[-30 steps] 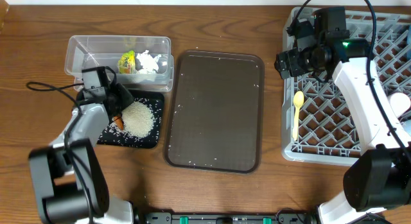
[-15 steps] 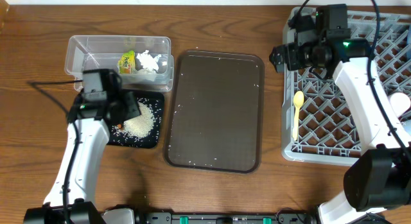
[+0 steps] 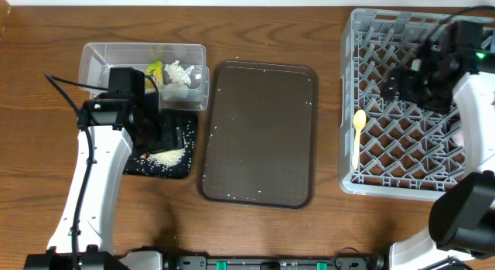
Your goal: Sort waste into correct bins and load items into the dishwasher rack
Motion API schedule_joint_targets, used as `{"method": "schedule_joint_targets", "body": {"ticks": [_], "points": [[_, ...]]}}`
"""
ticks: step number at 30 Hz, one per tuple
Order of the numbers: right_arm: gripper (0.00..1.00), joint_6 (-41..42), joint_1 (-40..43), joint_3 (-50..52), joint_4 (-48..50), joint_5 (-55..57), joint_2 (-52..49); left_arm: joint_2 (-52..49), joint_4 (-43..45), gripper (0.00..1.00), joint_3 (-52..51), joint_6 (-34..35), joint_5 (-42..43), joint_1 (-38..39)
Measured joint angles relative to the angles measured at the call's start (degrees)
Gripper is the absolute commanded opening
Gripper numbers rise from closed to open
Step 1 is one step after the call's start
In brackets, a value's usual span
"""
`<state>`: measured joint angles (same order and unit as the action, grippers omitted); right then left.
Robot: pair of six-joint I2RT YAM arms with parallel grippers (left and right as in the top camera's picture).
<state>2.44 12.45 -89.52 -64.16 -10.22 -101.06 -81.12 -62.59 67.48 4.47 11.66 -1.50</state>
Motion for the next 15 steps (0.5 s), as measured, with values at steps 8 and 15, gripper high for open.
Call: {"method": "schedule_joint_targets", "body": {"ticks": [8,15], "points": [[0.99,0.2,0.5,4.5,3.4,0.8,9.0,4.1,0.7,0.8,-0.8,-2.2,-0.1,0.0],[0.99,0.2,0.4,21.5,17.4,0.8,26.4,20.5,8.4,0.81,-9.2,-3.1,-0.1,0.0]]}}
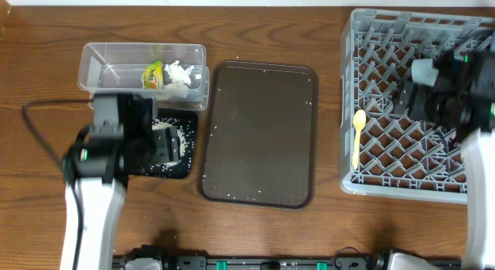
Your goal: Sort waste into correct bins and load items into the dishwasher rack
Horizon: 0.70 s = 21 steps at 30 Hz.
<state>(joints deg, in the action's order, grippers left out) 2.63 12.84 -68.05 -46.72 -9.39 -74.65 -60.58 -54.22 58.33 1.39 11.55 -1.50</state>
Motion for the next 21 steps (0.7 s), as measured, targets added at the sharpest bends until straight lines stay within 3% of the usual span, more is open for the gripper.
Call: {"method": "schedule_joint_targets", "body": {"ticks": [3,5,11,21], "points": [[0.99,0.2,-0.1,7.2,5.2,0.0,8.7,8.8,1.5,0.81,-4.6,0.0,-1.4,0.0],[0.99,0.9,-0.1,11.9,8.0,0.1,15.8,14.7,1.7,0.9,-7.0,-0.2,-2.8,0.0],[0.99,1.8,-0.1,18.6,10.0,0.2,30.1,26.0,3.7,0.91,-9.1,-0.2,-4.7,0.0],[0.99,2.0,-0.1,19.4,1.8,0.2,33.5,28.2,4.5,0.93,-9.1,-0.2,-5.6,0.0]]}}
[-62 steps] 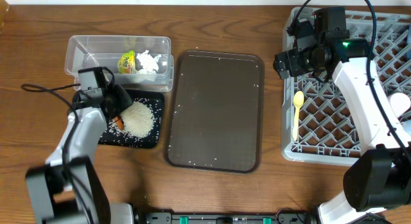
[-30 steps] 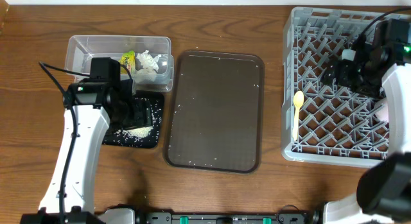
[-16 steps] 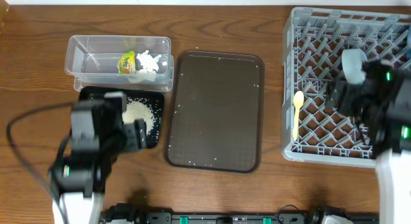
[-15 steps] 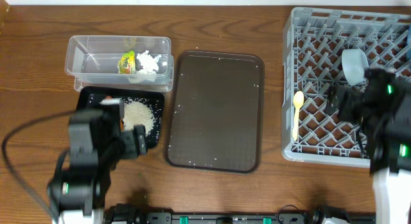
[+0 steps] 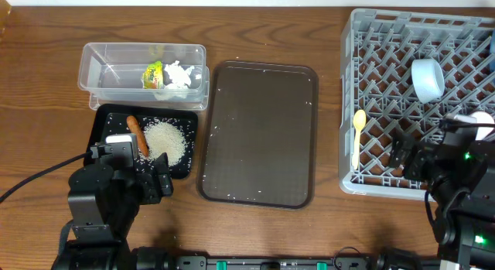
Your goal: Sort waste into correct bins and load items into the dishwasher rack
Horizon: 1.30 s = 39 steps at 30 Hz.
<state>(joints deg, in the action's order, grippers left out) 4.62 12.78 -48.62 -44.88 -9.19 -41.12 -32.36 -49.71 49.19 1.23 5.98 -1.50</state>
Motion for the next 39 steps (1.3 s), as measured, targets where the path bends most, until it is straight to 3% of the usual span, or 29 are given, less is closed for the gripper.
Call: {"method": "schedule_joint_targets", "body": {"ticks": [13,30,39], "points": [[0.99,0.4,-0.1,0.2,-9.7,0.0,0.0,0.0,-0.6,0.93,0.0,0.0,0.0,0.0],[0.99,0.4,-0.2,0.5,-11.5,0.0,0.7,0.0,-0.6,0.93,0.0,0.0,-0.2,0.0],[0.99,0.4,-5.4,4.8,-11.2,0.0,13.8,0.0,-0.6,0.93,0.0,0.0,-0.2,0.0]]}}
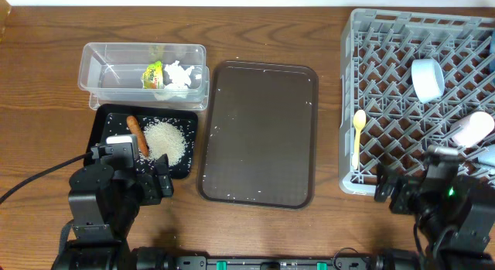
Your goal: Sort waste into correct bins and load items into the dishwasher rack
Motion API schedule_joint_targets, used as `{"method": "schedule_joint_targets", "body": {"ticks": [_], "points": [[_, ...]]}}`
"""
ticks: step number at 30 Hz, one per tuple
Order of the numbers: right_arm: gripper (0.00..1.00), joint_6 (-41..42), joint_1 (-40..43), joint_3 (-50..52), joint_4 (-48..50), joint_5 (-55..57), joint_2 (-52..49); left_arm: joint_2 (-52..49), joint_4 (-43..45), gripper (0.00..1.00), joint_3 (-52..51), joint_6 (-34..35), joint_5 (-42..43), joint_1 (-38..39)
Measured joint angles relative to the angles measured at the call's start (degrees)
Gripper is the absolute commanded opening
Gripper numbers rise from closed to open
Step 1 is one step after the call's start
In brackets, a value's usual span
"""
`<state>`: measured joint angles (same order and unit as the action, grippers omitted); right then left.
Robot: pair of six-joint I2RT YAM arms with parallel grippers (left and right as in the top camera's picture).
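Note:
The grey dishwasher rack (387,84) on the right holds a yellow spoon (358,135), a white bowl (427,76) and a white cup (472,129). A clear bin (100,65) at the far left contains a yellow wrapper (154,73) and crumpled white paper (179,73). In front of it a black bin (182,119) holds a sausage (137,135) and rice (165,138). My left gripper (160,185) sits just in front of the black bin, and my right gripper (389,195) just in front of the rack. Both hold nothing, and their jaws are not clear.
A brown serving tray (259,131), bare but for a few crumbs, lies between the bins and the rack. A pale blue item (489,154) shows at the rack's right edge. Both arm bases stand at the table's front edge.
My right arm has moved from over the rack's front right corner to in front of the rack. The white cup it covered now shows. The left arm has not moved.
First my left gripper was over the black bin and my right over the far part of the rack. Then both had drawn nearer, with the white bowl by my right gripper. Then the bowl sat alone in the rack, and sausage and rice showed. Now both arms are at the front edge.

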<state>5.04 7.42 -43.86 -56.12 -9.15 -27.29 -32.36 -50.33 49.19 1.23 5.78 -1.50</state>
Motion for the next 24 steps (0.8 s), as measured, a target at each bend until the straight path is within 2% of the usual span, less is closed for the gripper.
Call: {"method": "schedule_joint_targets", "body": {"ticks": [3,10,13,17,24], "points": [[0.99,0.0,-0.6,4.4,4.1,-0.1,3.7,0.0,0.0,0.93,0.0,0.0,0.0,0.0],[0.99,-2.6,-1.1,20.3,36.0,-3.4,9.6,0.0,0.0,0.93,-0.1,0.0,0.0,0.0],[0.99,-3.2,-2.1,25.5,45.7,-4.2,11.5,0.0,0.0,0.94,-0.1,0.0,0.0,0.0],[0.99,-3.8,-2.2,30.2,52.4,-3.8,13.6,0.0,0.0,0.94,-0.1,0.0,0.0,0.0],[0.99,-4.3,-5.3,34.0,56.7,2.2,17.4,0.0,0.0,0.94,-0.1,0.0,0.0,0.0]]}}
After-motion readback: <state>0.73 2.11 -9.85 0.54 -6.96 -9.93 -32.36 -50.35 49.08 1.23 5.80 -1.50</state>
